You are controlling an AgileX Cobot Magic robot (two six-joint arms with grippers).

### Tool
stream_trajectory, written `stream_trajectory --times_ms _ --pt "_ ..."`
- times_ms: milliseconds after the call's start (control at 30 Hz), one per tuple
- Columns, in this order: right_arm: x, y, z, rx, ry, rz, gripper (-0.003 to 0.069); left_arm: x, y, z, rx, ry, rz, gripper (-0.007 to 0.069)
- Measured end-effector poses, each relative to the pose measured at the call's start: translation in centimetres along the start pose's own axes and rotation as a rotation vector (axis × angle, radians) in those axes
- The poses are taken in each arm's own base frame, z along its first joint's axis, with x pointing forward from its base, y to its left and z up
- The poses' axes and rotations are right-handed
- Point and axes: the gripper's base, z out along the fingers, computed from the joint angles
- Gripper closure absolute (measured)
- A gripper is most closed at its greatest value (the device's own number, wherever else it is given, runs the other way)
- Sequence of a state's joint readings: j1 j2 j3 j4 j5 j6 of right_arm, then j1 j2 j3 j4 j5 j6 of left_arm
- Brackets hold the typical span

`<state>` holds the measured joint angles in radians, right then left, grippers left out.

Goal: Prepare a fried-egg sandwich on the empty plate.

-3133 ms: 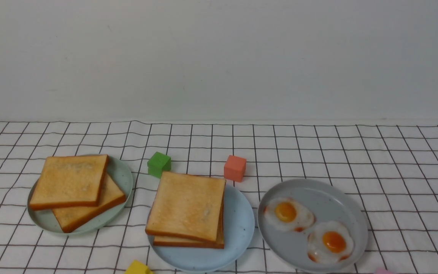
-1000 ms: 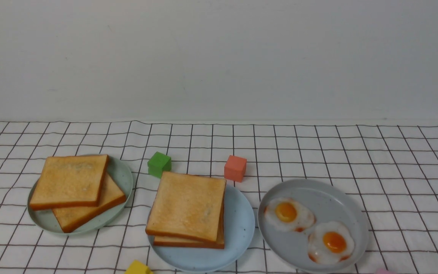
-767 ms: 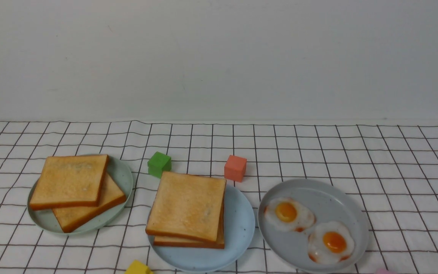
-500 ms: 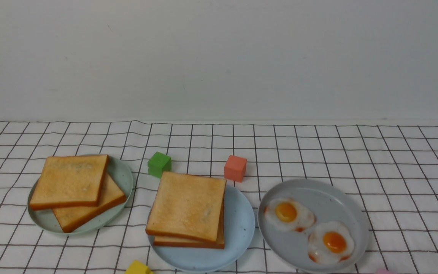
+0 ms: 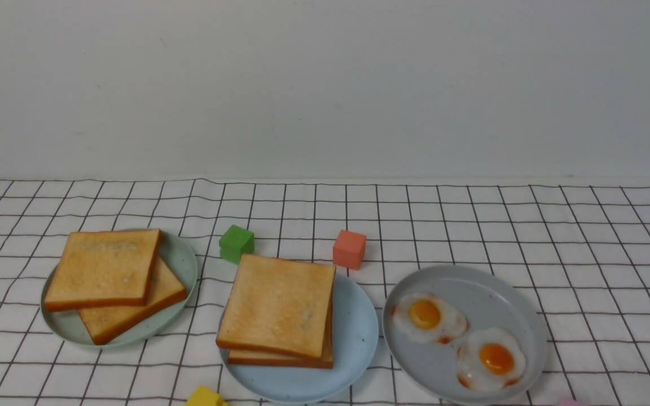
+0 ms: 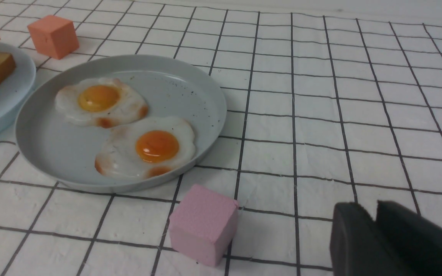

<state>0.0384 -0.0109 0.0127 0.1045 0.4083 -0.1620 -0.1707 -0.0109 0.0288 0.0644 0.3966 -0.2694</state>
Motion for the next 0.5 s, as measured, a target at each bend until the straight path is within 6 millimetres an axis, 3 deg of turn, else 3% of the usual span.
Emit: stream_trajectory --times_ms 500 --pt "0.01 0.00 0.00 0.000 0.000 0.000 0.0524 0.00 0.00 0.00 0.000 0.000 0.000 0.0585"
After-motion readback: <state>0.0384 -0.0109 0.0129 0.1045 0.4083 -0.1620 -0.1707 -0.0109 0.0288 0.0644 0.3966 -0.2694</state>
